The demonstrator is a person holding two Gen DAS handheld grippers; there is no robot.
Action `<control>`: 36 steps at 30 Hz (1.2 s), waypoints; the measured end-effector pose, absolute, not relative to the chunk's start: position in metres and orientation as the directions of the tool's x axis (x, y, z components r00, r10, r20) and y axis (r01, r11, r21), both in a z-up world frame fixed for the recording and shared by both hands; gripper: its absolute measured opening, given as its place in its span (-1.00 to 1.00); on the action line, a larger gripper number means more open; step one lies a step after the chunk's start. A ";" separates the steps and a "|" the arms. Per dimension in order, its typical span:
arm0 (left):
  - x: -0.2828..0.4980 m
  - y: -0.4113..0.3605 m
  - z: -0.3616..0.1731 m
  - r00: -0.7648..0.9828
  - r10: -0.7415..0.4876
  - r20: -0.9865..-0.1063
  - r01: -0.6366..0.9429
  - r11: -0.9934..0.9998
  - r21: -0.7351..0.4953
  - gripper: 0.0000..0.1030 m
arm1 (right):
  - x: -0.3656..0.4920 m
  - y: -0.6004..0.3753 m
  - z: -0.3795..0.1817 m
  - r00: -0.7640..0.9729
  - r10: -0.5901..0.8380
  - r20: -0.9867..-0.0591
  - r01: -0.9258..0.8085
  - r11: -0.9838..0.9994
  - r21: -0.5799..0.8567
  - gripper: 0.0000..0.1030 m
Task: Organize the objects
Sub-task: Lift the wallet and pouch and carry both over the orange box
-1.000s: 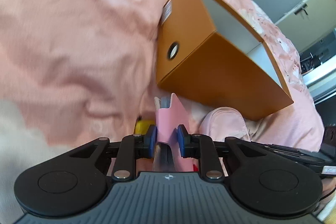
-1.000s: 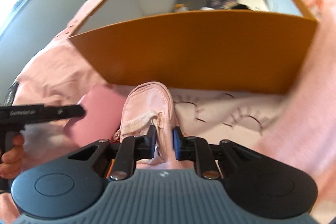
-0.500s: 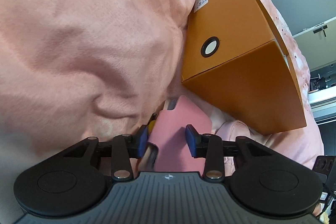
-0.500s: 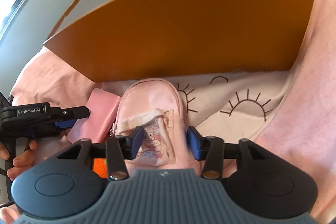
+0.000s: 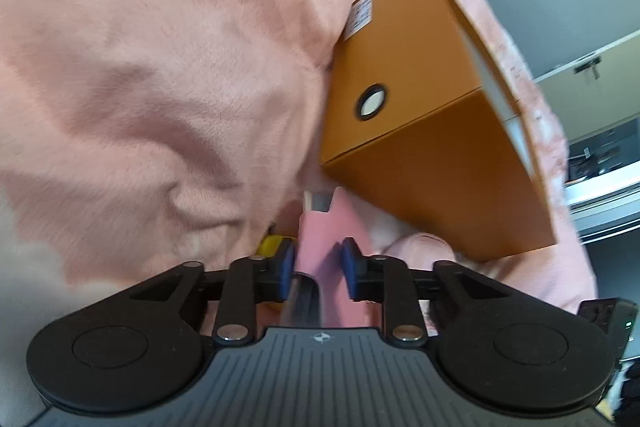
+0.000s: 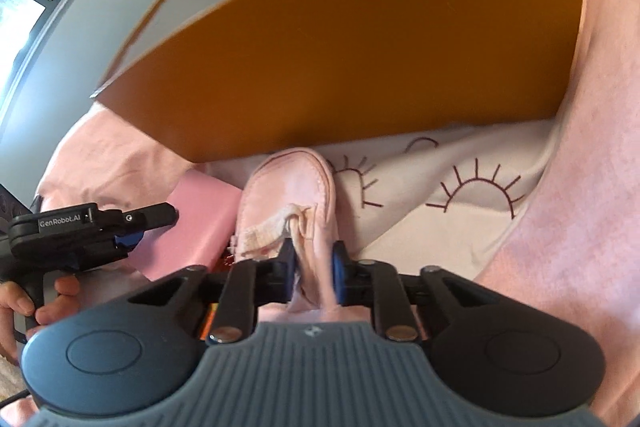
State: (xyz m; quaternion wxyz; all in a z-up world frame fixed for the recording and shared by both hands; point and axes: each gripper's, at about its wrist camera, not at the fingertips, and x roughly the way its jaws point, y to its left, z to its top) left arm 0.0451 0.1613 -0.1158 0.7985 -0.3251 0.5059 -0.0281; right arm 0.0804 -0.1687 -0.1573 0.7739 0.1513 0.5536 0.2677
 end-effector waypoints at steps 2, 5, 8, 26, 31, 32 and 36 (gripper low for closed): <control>0.038 0.160 -0.108 0.507 -0.367 -0.780 -0.269 0.792 -0.548 -0.55 | 0.075 -0.170 -0.147 0.263 0.577 -0.773 -0.270 0.813 0.515 -0.70; 0.028 0.159 -0.098 0.538 -0.360 -0.762 -0.250 0.795 -0.552 -0.57 | 0.067 -0.169 -0.128 0.295 0.578 -0.761 -0.315 0.810 0.494 -0.71; 0.028 0.151 -0.077 0.578 -0.351 -0.737 -0.208 0.810 -0.549 -0.58 | 0.059 -0.168 -0.109 0.330 0.578 -0.746 -0.362 0.808 0.466 -0.71; 0.112 0.118 0.054 0.708 -0.376 -0.598 0.038 0.866 -0.499 -0.59 | 0.100 -0.208 0.016 0.623 0.591 -0.512 -0.350 0.796 0.493 -0.72; 0.177 0.092 0.030 0.704 -0.253 -0.664 -0.021 0.927 -0.375 -0.60 | 0.145 -0.196 0.002 0.652 0.543 -0.529 -0.281 0.821 0.497 -0.72; 0.186 0.087 0.021 0.699 -0.223 -0.679 -0.035 0.938 -0.344 -0.60 | 0.151 -0.194 -0.003 0.654 0.533 -0.537 -0.267 0.827 0.495 -0.72; 0.220 0.070 -0.013 0.648 -0.121 -0.752 -0.067 0.975 -0.214 -0.60 | 0.169 -0.184 -0.030 0.646 0.503 -0.574 -0.235 0.847 0.477 -0.72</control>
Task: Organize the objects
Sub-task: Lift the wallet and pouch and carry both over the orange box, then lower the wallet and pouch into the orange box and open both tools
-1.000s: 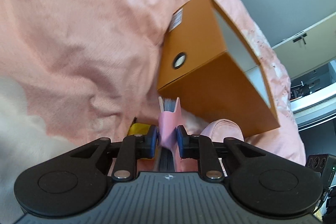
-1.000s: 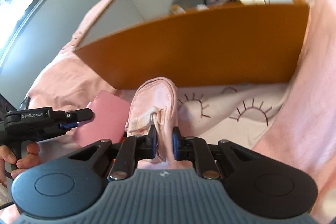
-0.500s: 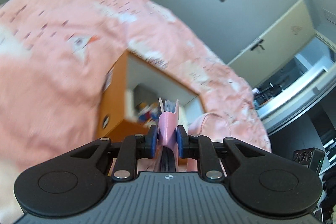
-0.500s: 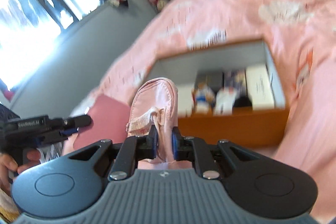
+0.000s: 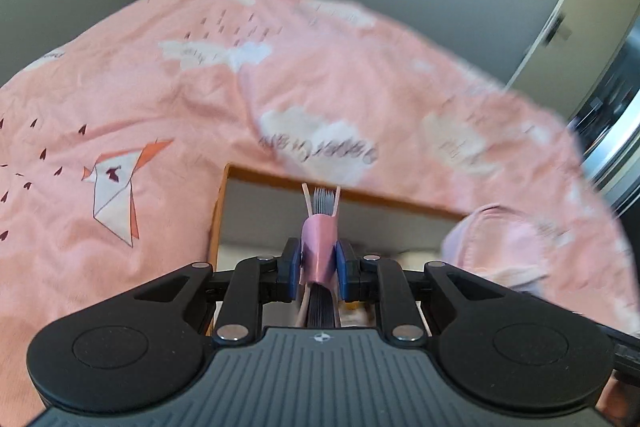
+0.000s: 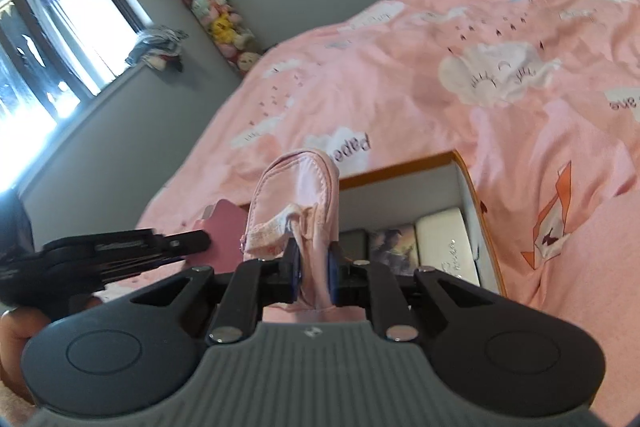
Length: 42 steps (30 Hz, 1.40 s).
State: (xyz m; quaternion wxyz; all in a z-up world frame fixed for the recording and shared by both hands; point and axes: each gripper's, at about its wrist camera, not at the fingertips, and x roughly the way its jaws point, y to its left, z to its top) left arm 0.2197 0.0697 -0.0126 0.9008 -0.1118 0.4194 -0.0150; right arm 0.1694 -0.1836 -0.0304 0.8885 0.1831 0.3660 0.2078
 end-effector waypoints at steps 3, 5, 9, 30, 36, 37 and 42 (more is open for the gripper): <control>0.232 0.062 -0.027 0.616 -0.071 -0.785 -0.071 0.987 -0.145 -0.60 | 0.174 -0.187 -0.044 0.634 0.499 -0.590 -0.235 0.852 0.468 -0.72; 0.240 0.059 -0.036 0.588 -0.047 -0.807 -0.082 0.990 -0.117 -0.60 | 0.177 -0.186 -0.050 0.625 0.504 -0.596 -0.238 0.850 0.469 -0.72; 0.252 0.054 -0.047 0.546 -0.031 -0.837 -0.096 0.990 -0.099 -0.60 | 0.181 -0.185 -0.055 0.621 0.504 -0.600 -0.251 0.853 0.457 -0.72; 0.256 0.048 -0.036 0.521 -0.016 -0.854 0.032 0.999 0.001 -0.52 | 0.188 -0.174 -0.057 0.582 0.504 -0.638 -0.266 0.859 0.437 -0.71; 0.227 0.073 -0.003 0.632 -0.069 -0.772 0.028 0.997 -0.066 -0.48 | 0.203 -0.152 -0.057 0.524 0.544 -0.655 -0.254 0.834 0.490 -0.71; 0.223 0.080 0.001 0.647 -0.078 -0.758 0.018 0.996 -0.088 -0.46 | 0.207 -0.147 -0.058 0.510 0.553 -0.658 -0.248 0.828 0.503 -0.71; 0.205 0.117 0.014 0.715 -0.081 -0.694 -0.065 0.981 -0.181 -0.45 | 0.229 -0.114 -0.069 0.430 0.581 -0.691 -0.214 0.810 0.547 -0.70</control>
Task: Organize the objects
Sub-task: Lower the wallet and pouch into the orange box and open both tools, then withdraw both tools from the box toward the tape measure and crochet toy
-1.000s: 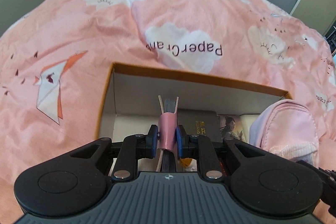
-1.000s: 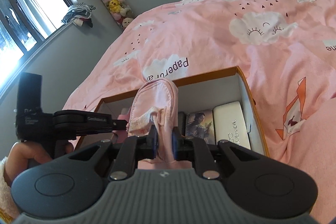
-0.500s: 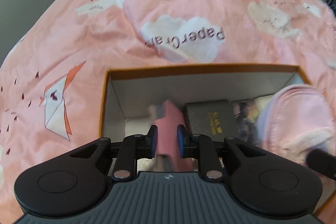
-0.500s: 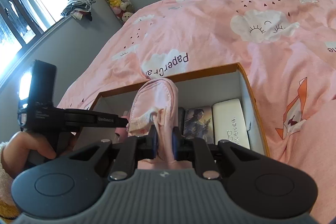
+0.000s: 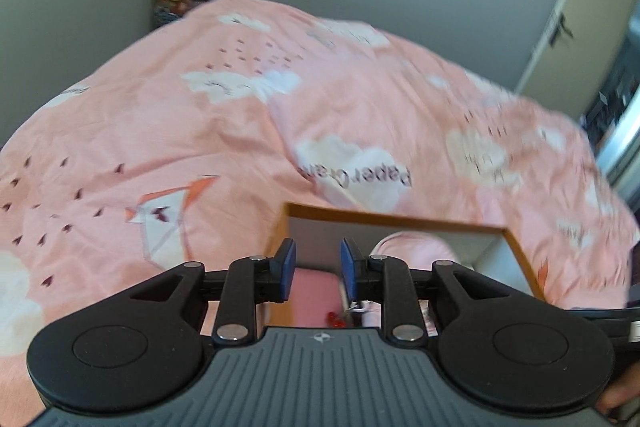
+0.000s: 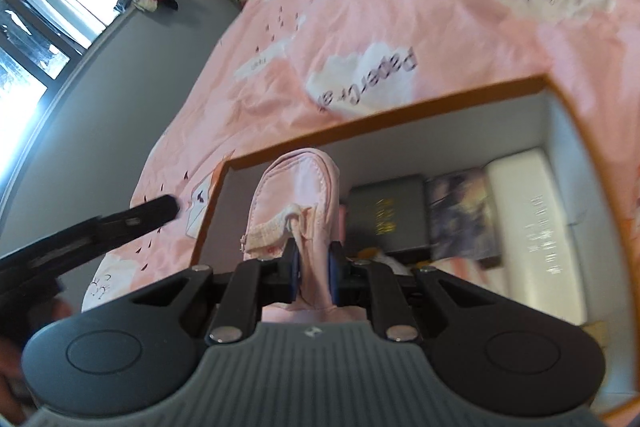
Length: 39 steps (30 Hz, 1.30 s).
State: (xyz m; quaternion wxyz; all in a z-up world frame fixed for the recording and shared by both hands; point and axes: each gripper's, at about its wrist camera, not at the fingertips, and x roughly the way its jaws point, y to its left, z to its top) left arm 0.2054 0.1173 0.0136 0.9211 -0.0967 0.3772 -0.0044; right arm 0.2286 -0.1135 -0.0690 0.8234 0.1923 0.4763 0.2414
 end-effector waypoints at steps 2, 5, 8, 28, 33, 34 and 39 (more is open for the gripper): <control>0.200 0.129 0.012 0.731 -0.065 -0.679 -0.096 0.976 -0.197 -0.45 | 0.235 -0.100 -0.076 0.397 0.586 -0.706 -0.201 0.807 0.556 -0.70; 0.194 0.141 0.002 0.737 -0.035 -0.675 -0.133 0.972 -0.196 -0.45 | 0.245 -0.084 -0.087 0.358 0.596 -0.719 -0.175 0.799 0.575 -0.70; 0.191 0.150 -0.011 0.733 -0.037 -0.679 -0.154 0.964 -0.219 -0.45 | 0.254 -0.072 -0.097 0.339 0.584 -0.737 -0.140 0.806 0.575 -0.70; 0.174 0.154 -0.044 0.711 -0.057 -0.701 -0.154 0.960 -0.235 -0.45 | 0.270 -0.045 -0.120 0.314 0.438 -0.843 -0.177 0.899 0.401 -0.33; 0.162 0.151 -0.036 0.737 -0.017 -0.676 -0.178 0.959 -0.219 -0.45 | 0.261 -0.044 -0.109 0.364 0.411 -0.836 -0.220 0.910 0.352 -0.16; 0.159 0.150 -0.035 0.739 -0.007 -0.673 -0.187 0.959 -0.215 -0.45 | 0.258 -0.045 -0.105 0.376 0.410 -0.831 -0.227 0.910 0.347 -0.13; 0.145 0.142 -0.024 0.750 -0.025 -0.661 -0.159 0.963 -0.217 -0.45 | 0.231 -0.051 -0.075 0.481 0.409 -0.776 -0.299 0.908 0.294 -0.12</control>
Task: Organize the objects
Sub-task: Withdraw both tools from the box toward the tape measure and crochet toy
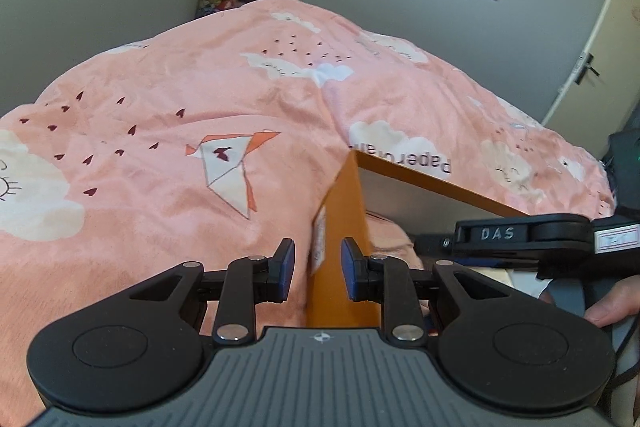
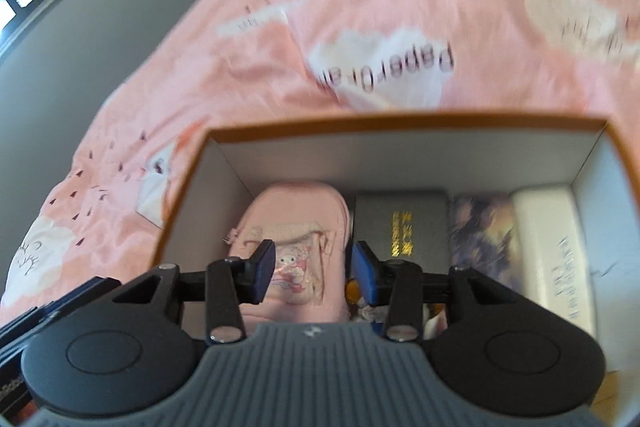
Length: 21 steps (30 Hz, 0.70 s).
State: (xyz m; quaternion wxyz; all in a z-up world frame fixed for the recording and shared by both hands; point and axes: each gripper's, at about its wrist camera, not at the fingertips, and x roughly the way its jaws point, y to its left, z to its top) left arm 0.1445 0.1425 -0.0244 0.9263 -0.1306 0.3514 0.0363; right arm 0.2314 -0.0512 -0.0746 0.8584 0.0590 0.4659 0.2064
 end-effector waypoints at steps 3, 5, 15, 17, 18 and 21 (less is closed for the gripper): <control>0.136 0.134 -0.014 0.753 -0.046 -0.656 -0.120 0.971 -0.206 -0.45 | 0.210 -0.055 -0.054 0.547 0.413 -0.728 -0.342 0.904 0.257 -0.11; 0.130 0.128 -0.006 0.758 -0.058 -0.650 -0.094 0.976 -0.196 -0.45 | 0.193 -0.060 -0.040 0.579 0.426 -0.695 -0.365 0.898 0.246 -0.10; 0.083 0.101 0.021 0.753 -0.076 -0.654 -0.010 0.992 -0.127 -0.45 | 0.095 -0.084 0.005 0.674 0.482 -0.559 -0.483 0.861 0.160 -0.05; 0.074 0.098 0.017 0.727 -0.081 -0.681 0.002 0.993 -0.117 -0.45 | 0.076 -0.087 0.001 0.668 0.485 -0.565 -0.500 0.854 0.143 -0.05; 0.070 0.096 0.013 0.711 -0.085 -0.698 0.010 0.994 -0.111 -0.45 | 0.068 -0.088 -0.003 0.658 0.485 -0.576 -0.508 0.851 0.137 -0.05; 0.057 0.094 0.001 0.662 -0.097 -0.744 0.024 0.994 -0.109 -0.45 | 0.050 -0.090 -0.022 0.609 0.471 -0.638 -0.521 0.844 0.126 -0.06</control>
